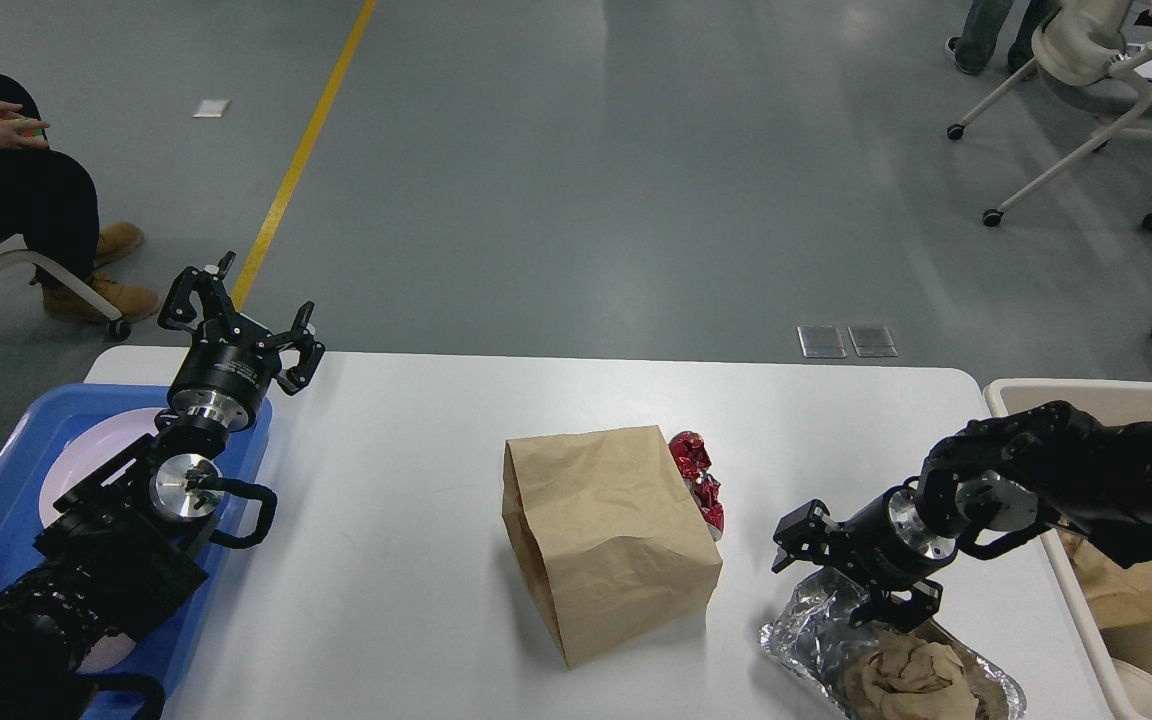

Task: Tidy desktop
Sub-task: 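Reach the right gripper down to the foil tray and grasp it, then carry the foil tray with the right gripper and drop it in the bin, then reach the right gripper to the brown paper bag in the middle and grasp, then lift the brown paper bag with the right gripper and drop it in the bin, then lower the right gripper onto the red crushed can and grasp it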

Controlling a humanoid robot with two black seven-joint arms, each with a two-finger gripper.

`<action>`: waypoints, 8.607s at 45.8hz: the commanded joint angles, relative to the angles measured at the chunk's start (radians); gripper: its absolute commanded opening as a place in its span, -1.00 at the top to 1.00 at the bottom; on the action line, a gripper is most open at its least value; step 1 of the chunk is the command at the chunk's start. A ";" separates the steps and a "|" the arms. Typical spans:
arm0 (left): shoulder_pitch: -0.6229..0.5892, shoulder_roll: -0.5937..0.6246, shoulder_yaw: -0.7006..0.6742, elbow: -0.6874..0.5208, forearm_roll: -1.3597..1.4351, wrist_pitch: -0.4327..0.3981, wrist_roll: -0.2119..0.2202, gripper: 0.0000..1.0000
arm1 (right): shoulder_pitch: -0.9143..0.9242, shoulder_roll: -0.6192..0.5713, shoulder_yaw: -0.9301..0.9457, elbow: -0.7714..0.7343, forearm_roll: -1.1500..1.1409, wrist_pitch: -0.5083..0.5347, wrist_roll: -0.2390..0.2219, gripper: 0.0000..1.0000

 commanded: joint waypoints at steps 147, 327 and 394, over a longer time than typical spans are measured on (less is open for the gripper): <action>-0.001 0.000 0.000 0.000 0.000 0.000 0.000 -0.93 | 0.750 -0.051 -0.072 0.266 -0.170 0.365 0.000 -1.00; -0.001 0.000 0.000 0.000 0.000 -0.002 0.000 -0.93 | -0.006 -0.686 0.170 -0.220 -0.128 -0.017 -0.003 1.00; -0.001 0.000 0.000 0.000 0.000 0.000 0.000 -0.93 | 0.727 0.100 -0.238 -0.099 -0.115 0.377 0.000 -1.00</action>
